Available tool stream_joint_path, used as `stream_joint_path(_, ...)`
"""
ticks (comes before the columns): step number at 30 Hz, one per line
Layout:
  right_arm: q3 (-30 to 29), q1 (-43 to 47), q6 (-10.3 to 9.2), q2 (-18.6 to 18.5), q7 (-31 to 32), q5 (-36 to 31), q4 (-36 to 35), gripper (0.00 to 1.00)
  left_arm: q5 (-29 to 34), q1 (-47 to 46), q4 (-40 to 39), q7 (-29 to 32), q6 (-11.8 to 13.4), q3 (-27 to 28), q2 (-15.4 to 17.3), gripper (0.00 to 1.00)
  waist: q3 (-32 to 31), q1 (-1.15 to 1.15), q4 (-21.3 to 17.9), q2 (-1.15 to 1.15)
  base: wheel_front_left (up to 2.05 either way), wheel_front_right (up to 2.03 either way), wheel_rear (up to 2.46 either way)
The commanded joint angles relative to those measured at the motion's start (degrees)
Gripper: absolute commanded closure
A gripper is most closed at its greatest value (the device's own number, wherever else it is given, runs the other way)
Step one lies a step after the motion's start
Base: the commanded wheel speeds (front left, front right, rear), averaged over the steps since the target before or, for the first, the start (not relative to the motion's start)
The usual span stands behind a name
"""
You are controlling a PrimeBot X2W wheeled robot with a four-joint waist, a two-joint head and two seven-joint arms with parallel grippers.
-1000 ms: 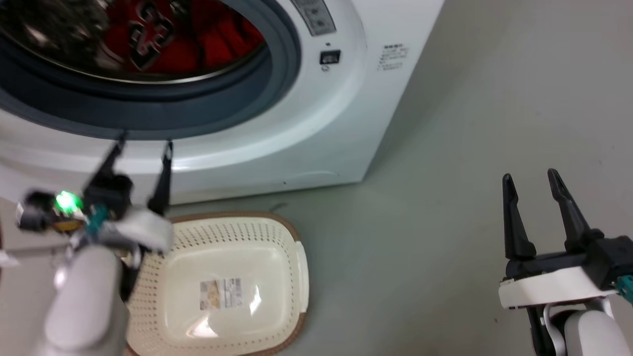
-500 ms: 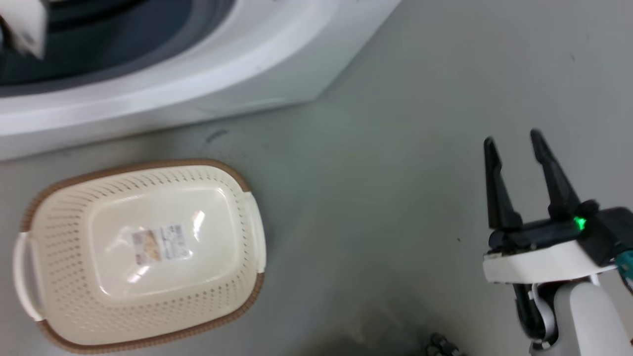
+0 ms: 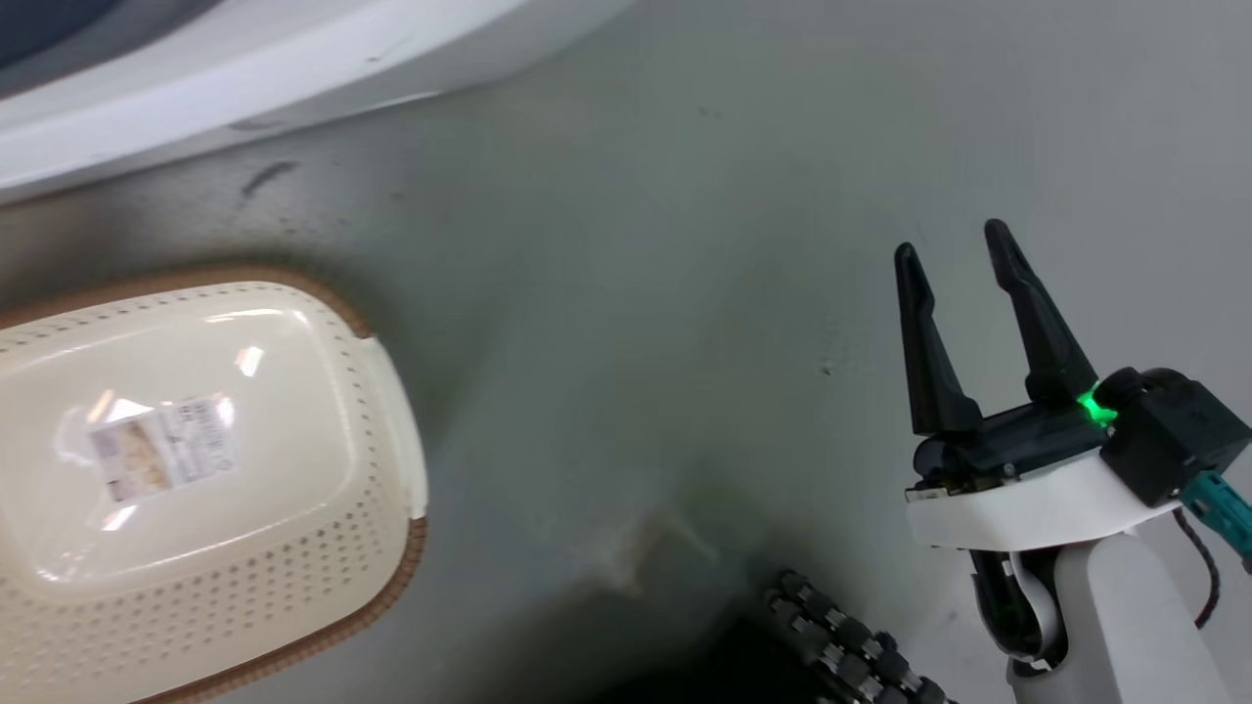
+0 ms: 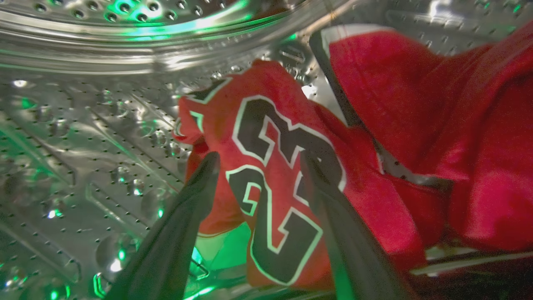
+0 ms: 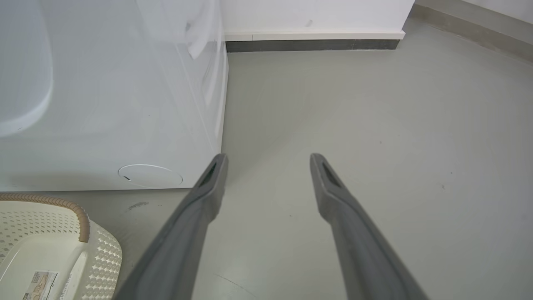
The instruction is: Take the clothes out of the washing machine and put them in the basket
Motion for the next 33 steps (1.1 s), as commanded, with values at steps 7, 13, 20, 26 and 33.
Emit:
stream_joint_path(7,1.14,0.39,-0.06,0.10,-0.14,1.10,-0.99,0.00,-3.59,-6.19,0.87,7.05,0.10,-6.71,3.46,0.00,3.55,-0.01,-2.43,0.00,0.00,0.00,0.00)
stream_joint_path(13,0.09,0.97,-0.06,0.09,-0.14,1.05,-2.31,0.00,-7.69,-7.40,1.69,10.98,0.10,-10.08,4.19,0.00,4.27,-0.01,-2.17,0.00,0.00,0.00,0.00)
stream_joint_path(20,-0.88,0.46,-0.06,0.09,-0.14,0.97,-3.09,0.00,-11.64,-7.31,1.55,12.40,0.10,-12.88,4.76,1.00,4.65,-0.01,-1.86,0.00,0.00,0.00,0.00)
stream_joint_path(26,-0.63,-0.80,-0.06,0.09,-0.14,0.46,-3.22,0.00,-12.95,-8.95,0.68,8.13,0.10,-14.43,5.29,1.00,4.94,-0.01,-1.78,0.00,0.00,0.00,0.00)
stream_joint_path(33,-1.28,-2.59,-0.06,0.07,-0.14,-0.68,-2.34,0.00,-13.69,-5.74,2.71,-2.07,0.74,-14.54,4.48,1.00,1.51,-0.01,-1.78,0.00,0.00,0.00,0.00)
